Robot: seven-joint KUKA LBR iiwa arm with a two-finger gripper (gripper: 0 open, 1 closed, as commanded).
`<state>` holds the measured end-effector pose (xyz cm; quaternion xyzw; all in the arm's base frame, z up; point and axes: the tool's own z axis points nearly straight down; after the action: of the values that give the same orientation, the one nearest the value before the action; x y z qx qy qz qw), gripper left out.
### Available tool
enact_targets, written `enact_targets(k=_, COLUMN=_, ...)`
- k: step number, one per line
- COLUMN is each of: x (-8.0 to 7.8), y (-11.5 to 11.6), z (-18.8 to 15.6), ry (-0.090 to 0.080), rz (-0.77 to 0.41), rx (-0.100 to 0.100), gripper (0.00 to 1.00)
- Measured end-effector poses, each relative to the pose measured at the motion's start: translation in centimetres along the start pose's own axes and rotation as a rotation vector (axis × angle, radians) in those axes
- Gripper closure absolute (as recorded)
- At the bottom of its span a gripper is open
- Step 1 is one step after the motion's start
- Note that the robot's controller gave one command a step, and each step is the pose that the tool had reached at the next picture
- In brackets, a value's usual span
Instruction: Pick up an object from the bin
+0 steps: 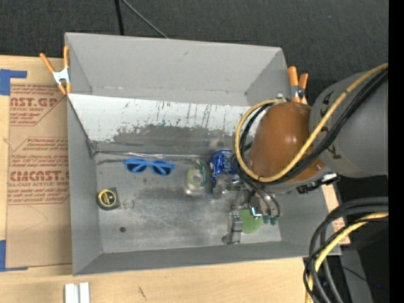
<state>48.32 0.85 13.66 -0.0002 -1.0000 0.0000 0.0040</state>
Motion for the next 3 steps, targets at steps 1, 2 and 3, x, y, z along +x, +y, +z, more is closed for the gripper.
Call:
enact_targets(k=1, x=-5.2, y=-5.0, z=-0.7, ry=-0.012, rz=0.171, rx=0.0, gripper=0.0)
enact_targets(k=2, x=-7.7, y=-6.9, z=6.6, ry=-0.006, rz=0.727, rx=-0.002, gripper=0.0)
enact_targets(k=3, x=-7.8, y=-6.9, z=6.5, ry=-0.007, rz=0.725, rx=-0.002, gripper=1.0)
